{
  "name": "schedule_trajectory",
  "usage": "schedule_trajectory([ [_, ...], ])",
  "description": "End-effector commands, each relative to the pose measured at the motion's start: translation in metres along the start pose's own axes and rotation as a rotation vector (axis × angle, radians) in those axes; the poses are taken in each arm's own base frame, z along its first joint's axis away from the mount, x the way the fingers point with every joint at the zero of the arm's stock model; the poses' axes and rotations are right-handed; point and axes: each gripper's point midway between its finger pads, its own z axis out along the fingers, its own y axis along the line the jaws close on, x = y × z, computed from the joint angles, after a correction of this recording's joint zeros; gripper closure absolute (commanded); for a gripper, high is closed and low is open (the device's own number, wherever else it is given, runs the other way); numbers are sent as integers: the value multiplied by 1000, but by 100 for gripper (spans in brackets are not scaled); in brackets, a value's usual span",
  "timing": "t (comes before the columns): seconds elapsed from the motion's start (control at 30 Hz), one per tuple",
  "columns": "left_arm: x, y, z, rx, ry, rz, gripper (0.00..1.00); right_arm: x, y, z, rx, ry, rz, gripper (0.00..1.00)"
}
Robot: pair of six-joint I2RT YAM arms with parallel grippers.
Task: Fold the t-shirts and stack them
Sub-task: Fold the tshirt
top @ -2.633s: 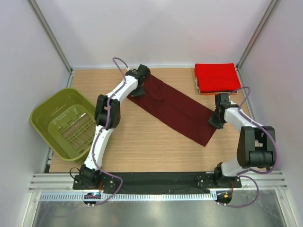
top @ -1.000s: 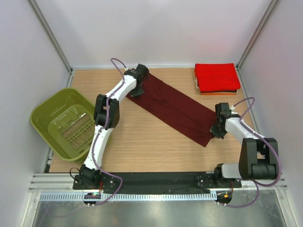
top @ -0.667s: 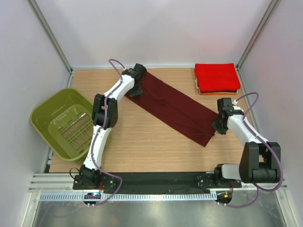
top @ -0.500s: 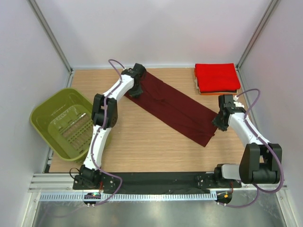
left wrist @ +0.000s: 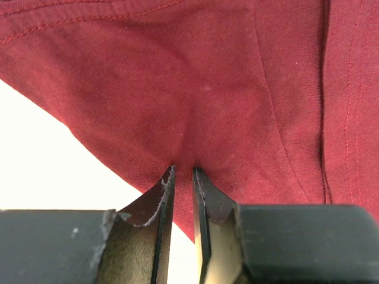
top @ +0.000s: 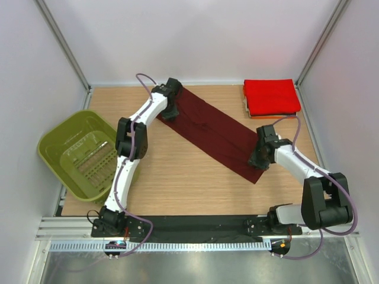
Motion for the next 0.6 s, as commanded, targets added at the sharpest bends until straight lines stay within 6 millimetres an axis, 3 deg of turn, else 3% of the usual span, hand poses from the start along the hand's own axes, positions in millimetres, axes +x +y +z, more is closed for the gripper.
schedule_trajectory([
  [0.0, -5, -3, 32, 40, 2, -11, 80, 16, 9, 3, -9, -3, -26, 66],
  [0.07, -8, -7, 35, 65, -2, -12, 79, 34, 10, 5, 8, 3, -54, 66],
  [0.17, -13, -16, 33, 109, -14, 0, 78, 45, 11, 2, 10, -18, -44, 66],
  [0.3, -18, -19, 27, 135, -26, 21, 76, 35, 10, -12, 30, -71, -50, 66],
  [0.43, -31, -28, -7, 194, -38, 25, 71, 30, 17, -21, 5, -72, -133, 65],
  [0.47, -33, -30, -16, 210, -38, 19, 71, 33, 20, -21, -19, -57, -181, 64],
  [0.5, -44, -33, -40, 243, -67, 8, 70, 35, 23, -20, -35, -41, -208, 64],
  [0.57, -42, -35, -55, 271, -69, -5, 66, 45, 23, -16, -25, -2, -277, 63],
])
